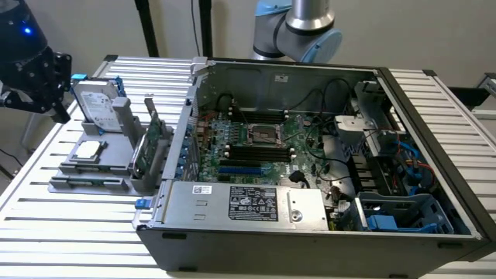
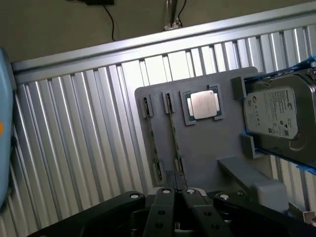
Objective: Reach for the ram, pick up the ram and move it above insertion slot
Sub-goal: 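Pick up the ram and move it above insertion slot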
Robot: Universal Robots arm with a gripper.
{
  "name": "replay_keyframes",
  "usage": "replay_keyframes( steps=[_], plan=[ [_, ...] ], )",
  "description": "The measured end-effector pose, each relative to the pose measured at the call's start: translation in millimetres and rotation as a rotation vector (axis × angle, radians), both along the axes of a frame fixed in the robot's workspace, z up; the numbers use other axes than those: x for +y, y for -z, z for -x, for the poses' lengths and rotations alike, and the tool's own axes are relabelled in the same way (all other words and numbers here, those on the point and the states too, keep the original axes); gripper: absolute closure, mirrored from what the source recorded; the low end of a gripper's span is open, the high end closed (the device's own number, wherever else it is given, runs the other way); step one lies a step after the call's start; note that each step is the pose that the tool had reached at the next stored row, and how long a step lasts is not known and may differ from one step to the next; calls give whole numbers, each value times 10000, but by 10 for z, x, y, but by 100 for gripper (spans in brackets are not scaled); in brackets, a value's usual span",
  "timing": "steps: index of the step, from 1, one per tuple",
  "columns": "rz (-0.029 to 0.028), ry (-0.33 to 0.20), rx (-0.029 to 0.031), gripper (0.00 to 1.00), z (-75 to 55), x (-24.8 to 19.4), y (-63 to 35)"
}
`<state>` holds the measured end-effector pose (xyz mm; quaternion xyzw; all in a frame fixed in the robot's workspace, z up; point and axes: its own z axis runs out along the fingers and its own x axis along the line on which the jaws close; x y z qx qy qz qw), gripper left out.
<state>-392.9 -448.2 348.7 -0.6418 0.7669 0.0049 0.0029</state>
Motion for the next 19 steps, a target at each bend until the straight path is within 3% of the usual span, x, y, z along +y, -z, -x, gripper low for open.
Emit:
replay_keyframes(
  steps=[9, 11, 16, 19],
  plan=[
    [-2, -1636, -186, 89, 0, 0, 6],
    [-2, -1894, -197, 89, 1, -4, 8],
    [-3, -1914, -197, 88, 1, -12, 8],
    [-3, -1914, -194, 76, 1, -19, 8]
  ],
)
